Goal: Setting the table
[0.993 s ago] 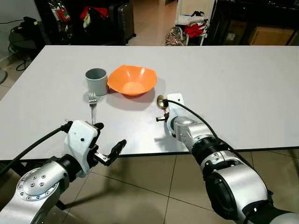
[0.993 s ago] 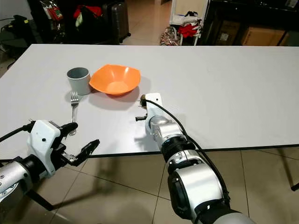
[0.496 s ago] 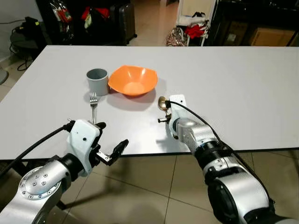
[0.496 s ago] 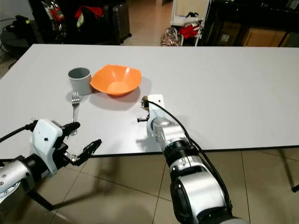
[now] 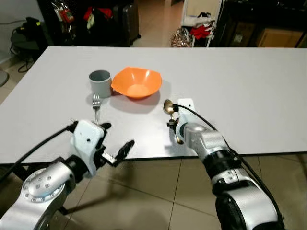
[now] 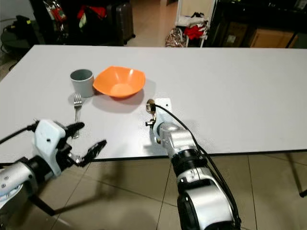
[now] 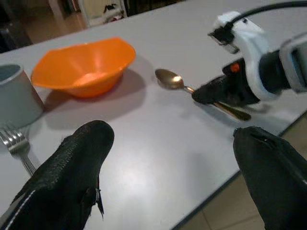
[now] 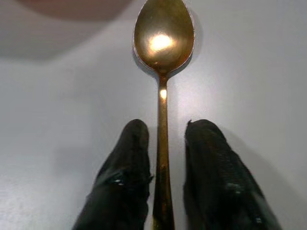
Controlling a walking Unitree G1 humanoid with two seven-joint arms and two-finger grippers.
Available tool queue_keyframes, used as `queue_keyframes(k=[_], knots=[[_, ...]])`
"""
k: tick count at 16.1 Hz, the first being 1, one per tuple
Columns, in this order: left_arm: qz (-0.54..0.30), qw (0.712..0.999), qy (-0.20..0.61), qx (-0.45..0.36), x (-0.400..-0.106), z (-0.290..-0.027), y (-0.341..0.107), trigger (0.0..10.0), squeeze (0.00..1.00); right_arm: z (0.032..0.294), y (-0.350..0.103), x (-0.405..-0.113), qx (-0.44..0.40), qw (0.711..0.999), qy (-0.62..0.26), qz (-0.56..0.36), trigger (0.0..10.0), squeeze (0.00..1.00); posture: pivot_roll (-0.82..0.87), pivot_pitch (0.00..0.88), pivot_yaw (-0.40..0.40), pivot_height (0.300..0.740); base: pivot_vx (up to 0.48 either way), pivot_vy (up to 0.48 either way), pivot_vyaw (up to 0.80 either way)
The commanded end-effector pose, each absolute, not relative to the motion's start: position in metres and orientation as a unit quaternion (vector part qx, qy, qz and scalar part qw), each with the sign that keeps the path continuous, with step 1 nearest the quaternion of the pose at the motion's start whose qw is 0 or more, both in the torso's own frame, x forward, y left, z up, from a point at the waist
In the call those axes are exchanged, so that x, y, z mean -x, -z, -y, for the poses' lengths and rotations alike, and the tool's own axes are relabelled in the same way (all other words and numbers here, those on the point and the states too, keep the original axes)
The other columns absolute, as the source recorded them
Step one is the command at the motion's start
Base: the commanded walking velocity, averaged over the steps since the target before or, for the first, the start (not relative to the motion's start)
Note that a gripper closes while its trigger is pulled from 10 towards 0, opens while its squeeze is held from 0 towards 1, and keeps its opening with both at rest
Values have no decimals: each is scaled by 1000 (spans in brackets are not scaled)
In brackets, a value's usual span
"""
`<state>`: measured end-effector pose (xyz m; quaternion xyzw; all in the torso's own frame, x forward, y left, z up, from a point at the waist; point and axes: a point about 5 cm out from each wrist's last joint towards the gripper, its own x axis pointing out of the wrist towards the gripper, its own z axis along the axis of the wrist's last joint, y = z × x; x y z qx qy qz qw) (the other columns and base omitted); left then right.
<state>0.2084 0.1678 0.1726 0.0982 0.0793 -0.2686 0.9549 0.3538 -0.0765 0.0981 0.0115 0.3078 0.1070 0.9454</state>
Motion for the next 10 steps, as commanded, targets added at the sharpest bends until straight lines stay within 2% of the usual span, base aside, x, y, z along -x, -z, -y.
queue_keyframes(k=[1, 6, 7, 10], knots=[[-76, 958, 261, -93, -210, -170, -173, 10000, 0, 82, -115, -353, -21, 949, -120, -289, 10000, 1000, 27, 0, 1, 740, 0, 0, 0], [-62, 966, 238, -76, -215, -169, -176, 10000, 0, 105, -162, -333, -28, 968, -137, -207, 10000, 1000, 3, 0, 4, 740, 0, 0, 0], [-50, 974, 210, -74, -219, -169, -178, 10000, 0, 108, -183, -323, -7, 977, -168, -128, 10000, 1000, -4, 0, 2, 740, 0, 0, 0], [-36, 990, 125, -50, -227, -174, -178, 10000, 0, 112, -195, -302, 78, 977, -190, -50, 10000, 1000, -41, 0, 12, 740, 0, 0, 0]])
